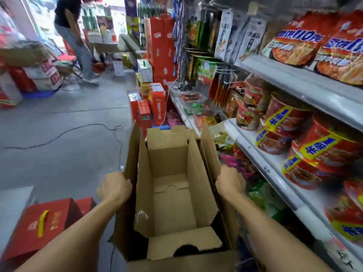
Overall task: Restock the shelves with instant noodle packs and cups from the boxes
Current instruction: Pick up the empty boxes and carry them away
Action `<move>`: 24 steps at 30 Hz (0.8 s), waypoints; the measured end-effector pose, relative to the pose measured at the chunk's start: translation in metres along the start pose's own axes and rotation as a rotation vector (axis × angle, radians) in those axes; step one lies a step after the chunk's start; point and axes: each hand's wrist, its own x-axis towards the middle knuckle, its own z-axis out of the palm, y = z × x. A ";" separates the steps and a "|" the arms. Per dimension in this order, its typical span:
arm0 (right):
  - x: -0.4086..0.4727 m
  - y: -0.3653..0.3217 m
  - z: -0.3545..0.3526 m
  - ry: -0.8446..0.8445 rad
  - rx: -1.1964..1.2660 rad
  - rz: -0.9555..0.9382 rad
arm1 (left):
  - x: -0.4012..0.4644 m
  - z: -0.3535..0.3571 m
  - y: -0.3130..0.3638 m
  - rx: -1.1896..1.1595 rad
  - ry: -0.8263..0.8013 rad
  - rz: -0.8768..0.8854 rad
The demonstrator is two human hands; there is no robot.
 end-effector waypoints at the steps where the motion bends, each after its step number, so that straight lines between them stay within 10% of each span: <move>1: 0.015 -0.010 -0.001 0.004 -0.010 -0.020 | 0.011 -0.003 0.004 0.000 0.012 -0.010; 24: 0.367 -0.385 -0.006 0.034 0.009 -0.380 | 0.443 -0.059 0.021 -0.056 0.174 -0.225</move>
